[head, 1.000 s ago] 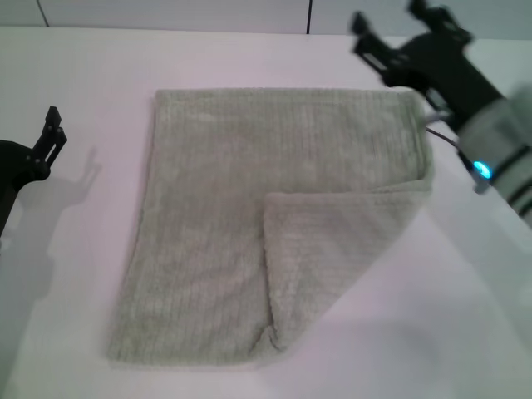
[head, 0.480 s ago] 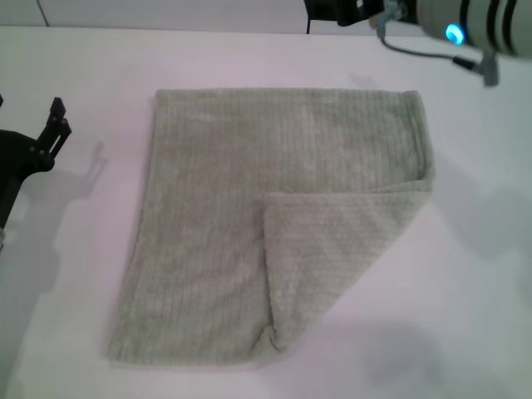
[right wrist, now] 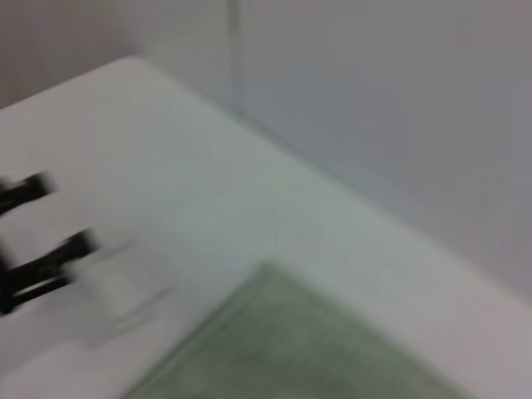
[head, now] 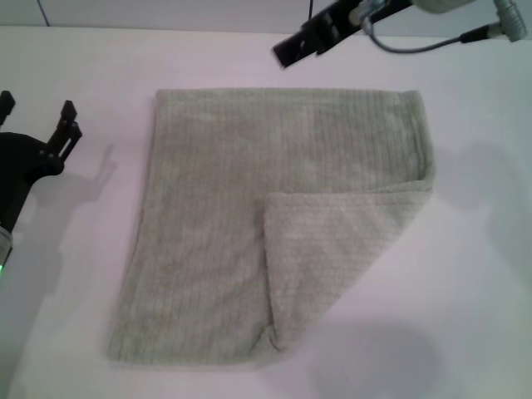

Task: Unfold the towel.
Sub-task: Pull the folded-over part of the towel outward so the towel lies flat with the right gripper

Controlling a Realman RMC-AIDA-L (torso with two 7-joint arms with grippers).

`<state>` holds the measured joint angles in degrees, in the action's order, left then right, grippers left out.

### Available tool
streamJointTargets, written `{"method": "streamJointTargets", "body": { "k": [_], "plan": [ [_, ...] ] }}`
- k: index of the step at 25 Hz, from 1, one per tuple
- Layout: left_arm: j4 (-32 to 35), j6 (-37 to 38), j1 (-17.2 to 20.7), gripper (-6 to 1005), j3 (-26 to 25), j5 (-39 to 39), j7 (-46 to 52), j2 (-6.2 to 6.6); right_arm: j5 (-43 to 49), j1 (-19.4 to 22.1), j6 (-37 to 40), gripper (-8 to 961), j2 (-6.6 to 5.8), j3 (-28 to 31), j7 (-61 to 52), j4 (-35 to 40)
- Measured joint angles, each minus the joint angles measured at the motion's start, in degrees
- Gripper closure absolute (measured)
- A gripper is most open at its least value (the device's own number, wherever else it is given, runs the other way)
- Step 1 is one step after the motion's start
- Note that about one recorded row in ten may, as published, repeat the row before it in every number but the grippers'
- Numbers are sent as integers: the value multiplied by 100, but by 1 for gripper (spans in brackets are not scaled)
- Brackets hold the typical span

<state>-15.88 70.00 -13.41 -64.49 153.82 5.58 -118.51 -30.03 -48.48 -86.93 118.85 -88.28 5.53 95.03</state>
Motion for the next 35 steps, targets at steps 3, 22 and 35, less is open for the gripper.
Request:
{"method": "streamJointTargets", "body": {
  "k": [3, 22, 35],
  "plan": [
    [-55, 10, 32, 159, 108, 1, 295, 26, -626, -75, -197, 122, 9, 210, -6, -198],
    [-3127, -3976, 371, 379, -31, 1169, 1963, 1042, -866, 112, -394, 122, 16, 475, -155, 25],
    [-3800, -5601, 255, 956, -2200, 1073, -1505, 26, -884, 183, -367, 122, 9, 500, 17, -92]
  ]
}}
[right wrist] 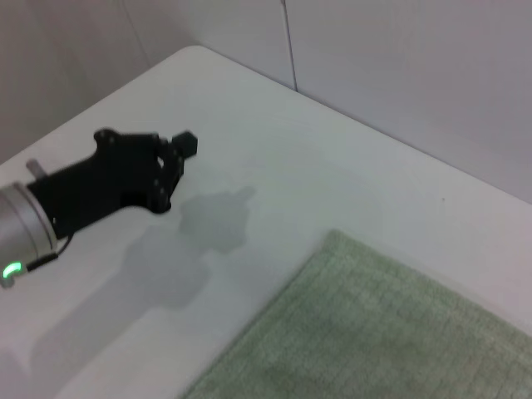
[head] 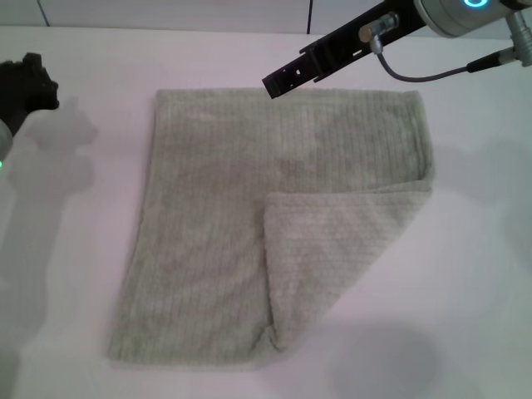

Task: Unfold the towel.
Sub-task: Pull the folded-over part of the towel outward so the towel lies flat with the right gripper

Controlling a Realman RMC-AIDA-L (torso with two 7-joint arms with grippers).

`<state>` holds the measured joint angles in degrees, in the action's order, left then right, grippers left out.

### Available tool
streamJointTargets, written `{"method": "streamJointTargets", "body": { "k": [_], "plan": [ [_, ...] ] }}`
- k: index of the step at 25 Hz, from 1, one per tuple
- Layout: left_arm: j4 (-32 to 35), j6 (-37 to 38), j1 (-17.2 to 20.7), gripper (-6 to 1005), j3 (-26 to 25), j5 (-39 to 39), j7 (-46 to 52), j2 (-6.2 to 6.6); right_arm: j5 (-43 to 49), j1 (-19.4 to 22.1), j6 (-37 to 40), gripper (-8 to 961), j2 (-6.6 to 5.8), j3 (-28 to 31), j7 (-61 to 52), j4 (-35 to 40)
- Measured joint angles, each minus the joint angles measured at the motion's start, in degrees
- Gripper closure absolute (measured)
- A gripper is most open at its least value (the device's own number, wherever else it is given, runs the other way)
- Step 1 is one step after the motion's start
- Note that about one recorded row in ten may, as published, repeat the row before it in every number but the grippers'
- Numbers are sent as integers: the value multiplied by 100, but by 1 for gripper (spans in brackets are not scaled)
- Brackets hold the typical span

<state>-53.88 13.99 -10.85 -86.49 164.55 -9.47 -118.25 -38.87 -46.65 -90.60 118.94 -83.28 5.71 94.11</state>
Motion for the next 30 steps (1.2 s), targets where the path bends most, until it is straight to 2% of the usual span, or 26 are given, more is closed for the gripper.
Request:
{"method": "streamJointTargets", "body": {
  "k": [2, 3, 4, 7, 10, 13, 14, 18, 22, 30],
  "plan": [
    [-342, -524, -14, 1001, -68, 1, 4, 33, -12, 5, 0, 123, -1, -2, 16, -2],
    [-342, -524, -14, 1001, -68, 1, 4, 33, -18, 5, 0, 123, -1, -2, 16, 3],
    [-1091, -1919, -60, 1001, -193, 18, -126, 75, -28, 5, -1, 123, -2, 6, 16, 22],
    [-1823, -3260, -110, 1001, -236, 6, -425, 90, -32, -20, 0, 123, -3, 14, 11, 31],
    [-2624, -4547, -141, 1001, -279, -7, -748, 43, -36, -63, -8, 123, -2, -25, -22, 42],
    [-2908, -4918, -137, 1001, -277, -13, -801, 29, -18, -95, -27, 123, 3, -94, -99, 56],
    [-3504, -5703, -110, 1001, -240, -105, -835, 20, 43, -127, -72, 123, 4, -161, -183, 63],
    [-3628, -6266, -244, 1001, -268, -183, -871, 22, 194, -139, -98, 123, 7, -279, -227, 37],
    [-3364, -6626, -500, 1001, -285, -183, -872, 17, 309, -124, -69, 123, 13, -575, -266, -50],
    [-3287, -6694, -577, 1001, -199, -183, -659, -22, 380, -95, 104, 122, 16, -883, -320, -201]
  ]
}}
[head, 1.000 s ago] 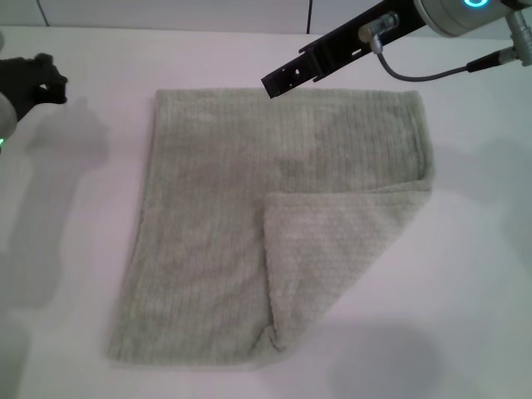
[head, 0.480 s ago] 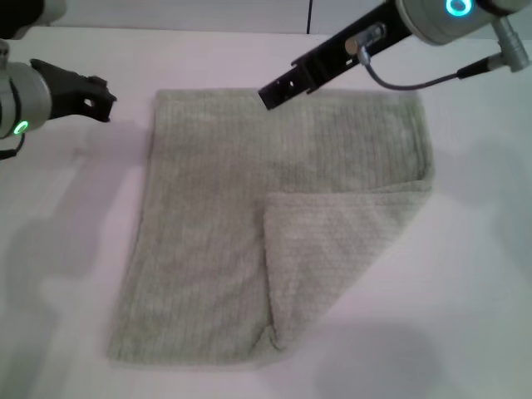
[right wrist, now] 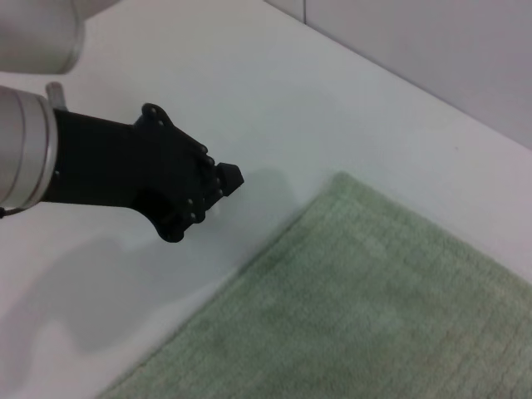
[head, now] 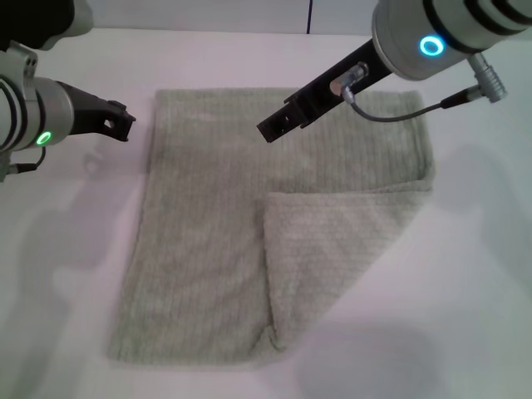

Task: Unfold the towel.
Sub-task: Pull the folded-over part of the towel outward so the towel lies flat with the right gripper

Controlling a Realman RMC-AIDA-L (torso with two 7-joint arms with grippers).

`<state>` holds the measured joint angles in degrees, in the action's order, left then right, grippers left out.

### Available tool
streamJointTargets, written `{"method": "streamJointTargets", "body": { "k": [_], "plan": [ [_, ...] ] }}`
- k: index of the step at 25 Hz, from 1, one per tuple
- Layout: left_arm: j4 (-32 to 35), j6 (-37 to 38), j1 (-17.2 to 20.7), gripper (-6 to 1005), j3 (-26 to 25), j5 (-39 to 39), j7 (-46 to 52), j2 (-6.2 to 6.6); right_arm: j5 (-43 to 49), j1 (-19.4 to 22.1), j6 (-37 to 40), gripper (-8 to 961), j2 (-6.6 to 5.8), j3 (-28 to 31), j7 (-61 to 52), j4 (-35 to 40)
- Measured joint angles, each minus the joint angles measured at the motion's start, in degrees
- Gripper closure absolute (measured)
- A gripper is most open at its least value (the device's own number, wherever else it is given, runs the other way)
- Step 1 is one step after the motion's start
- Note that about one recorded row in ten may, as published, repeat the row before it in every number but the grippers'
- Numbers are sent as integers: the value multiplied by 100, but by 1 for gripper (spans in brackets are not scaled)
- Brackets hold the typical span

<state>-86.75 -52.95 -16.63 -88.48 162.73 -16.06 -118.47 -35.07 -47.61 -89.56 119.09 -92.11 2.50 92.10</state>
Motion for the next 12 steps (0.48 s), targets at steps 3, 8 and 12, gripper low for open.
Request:
{"method": "streamJointTargets", "body": {
  "k": [3, 8, 12],
  "plan": [
    [51, 1, -1, 1001, 88, -2, 6, -1, 9, 2, 104, 122, 0, -96, 0, -173],
    [313, -33, -108, 1001, 278, -8, 9, -1, 20, -14, 429, 122, 0, -481, 12, -588],
    [394, -37, -144, 1001, 437, -76, 11, 0, 20, -69, 667, 122, 0, -739, 12, -932]
  ]
}}
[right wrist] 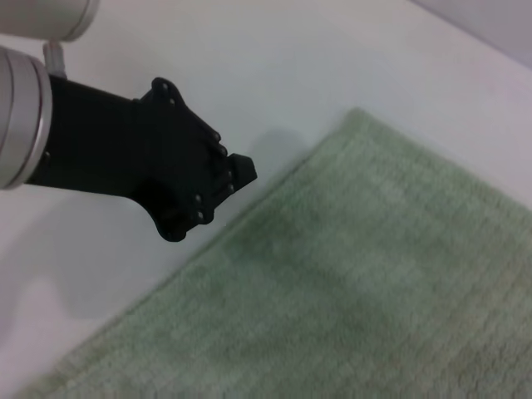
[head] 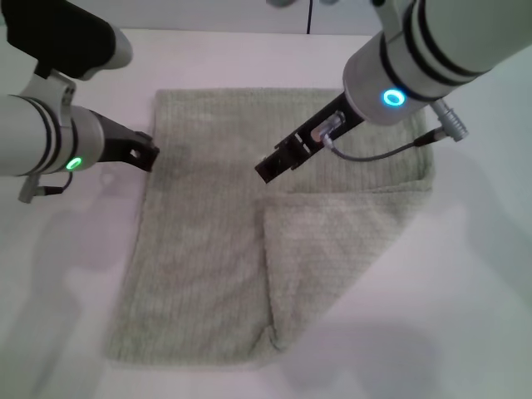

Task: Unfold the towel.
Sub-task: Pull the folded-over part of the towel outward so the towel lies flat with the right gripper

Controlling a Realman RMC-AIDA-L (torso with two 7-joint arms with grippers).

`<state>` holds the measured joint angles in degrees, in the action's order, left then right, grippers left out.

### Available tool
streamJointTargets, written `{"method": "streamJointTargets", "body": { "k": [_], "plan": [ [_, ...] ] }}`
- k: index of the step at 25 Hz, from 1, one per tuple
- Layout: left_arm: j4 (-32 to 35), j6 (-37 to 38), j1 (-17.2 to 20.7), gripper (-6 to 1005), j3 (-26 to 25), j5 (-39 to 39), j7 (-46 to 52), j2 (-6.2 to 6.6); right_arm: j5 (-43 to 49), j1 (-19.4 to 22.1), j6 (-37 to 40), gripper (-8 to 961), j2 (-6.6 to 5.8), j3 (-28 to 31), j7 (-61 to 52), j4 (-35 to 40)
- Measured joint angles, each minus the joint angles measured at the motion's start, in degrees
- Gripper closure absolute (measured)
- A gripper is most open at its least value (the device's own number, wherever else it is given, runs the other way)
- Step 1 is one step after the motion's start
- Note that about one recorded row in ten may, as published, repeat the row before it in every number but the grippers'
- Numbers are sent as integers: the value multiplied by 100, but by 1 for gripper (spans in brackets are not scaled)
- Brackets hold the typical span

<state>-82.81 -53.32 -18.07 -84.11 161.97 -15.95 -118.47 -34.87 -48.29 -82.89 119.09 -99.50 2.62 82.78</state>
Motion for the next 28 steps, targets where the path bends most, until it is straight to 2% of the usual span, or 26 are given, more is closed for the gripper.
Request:
{"method": "streamJointTargets", "body": {
  "k": [7, 15, 28],
  "plan": [
    [454, 149, -231, 1001, 121, -49, 4, -9, -16, -53, 448, 122, 8, -247, 41, -538],
    [530, 251, -267, 1000, 195, -168, 5, -9, -53, -74, 640, 123, 17, -479, 48, -857],
    [508, 273, -415, 1000, 273, -359, -39, 0, -18, -17, 563, 123, 18, -506, 44, -638]
  ]
}}
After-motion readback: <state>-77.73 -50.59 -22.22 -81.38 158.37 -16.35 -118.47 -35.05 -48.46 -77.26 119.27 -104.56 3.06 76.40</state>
